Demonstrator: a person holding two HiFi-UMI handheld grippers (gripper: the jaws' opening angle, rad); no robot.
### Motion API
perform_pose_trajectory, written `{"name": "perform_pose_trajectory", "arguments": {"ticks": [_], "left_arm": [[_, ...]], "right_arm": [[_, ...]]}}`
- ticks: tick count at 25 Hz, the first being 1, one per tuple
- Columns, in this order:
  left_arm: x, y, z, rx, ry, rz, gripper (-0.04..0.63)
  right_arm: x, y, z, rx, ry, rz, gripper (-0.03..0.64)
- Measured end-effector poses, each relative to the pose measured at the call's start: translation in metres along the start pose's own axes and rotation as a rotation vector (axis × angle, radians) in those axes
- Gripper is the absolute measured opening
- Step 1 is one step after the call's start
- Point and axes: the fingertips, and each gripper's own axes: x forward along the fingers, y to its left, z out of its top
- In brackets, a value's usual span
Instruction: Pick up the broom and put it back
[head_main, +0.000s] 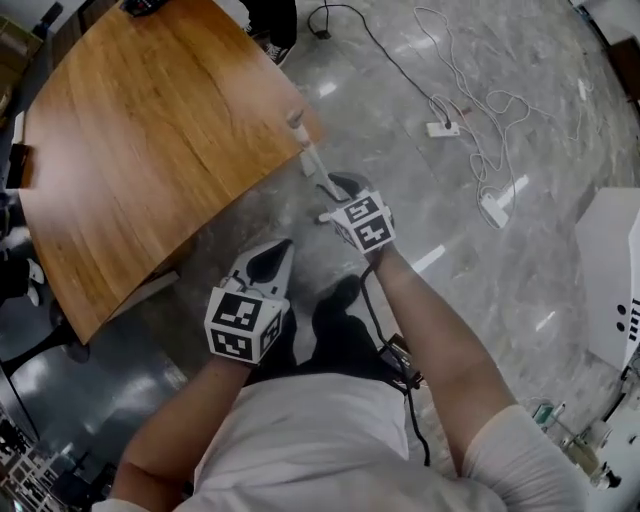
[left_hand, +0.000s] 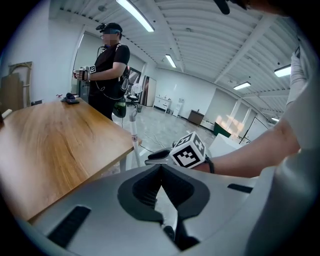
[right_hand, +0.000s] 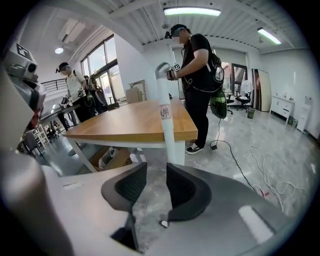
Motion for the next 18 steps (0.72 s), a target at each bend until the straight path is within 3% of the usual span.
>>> {"name": "perform_pose_trajectory", "arguments": {"ticks": [4, 11, 13, 18], "left_arm": [[0.006, 0.011, -0.005, -0.017, -0.011, 0.033, 0.005], [-0.001, 0.042, -0.022, -0.052, -0.012, 0.081, 0.005], [-0.003, 0.046, -0.024, -0.055, -0.016, 0.090, 0.005], [-0.007, 0.044, -0.022, -0.052, -0.028, 0.093, 0.005]], "right_arm": [[0.039, -0.033, -0.007, -0.008, 0.021, -0.039, 0.141], [0.097, -0.032, -0.010, -0.062, 0.059, -0.025, 0.152], [0.101, -0.032, -0.011, -0.070, 0.060, -0.039, 0.092], [0.090, -0.028, -0.015, -0.094, 0.054, -0.038, 0.086]]}}
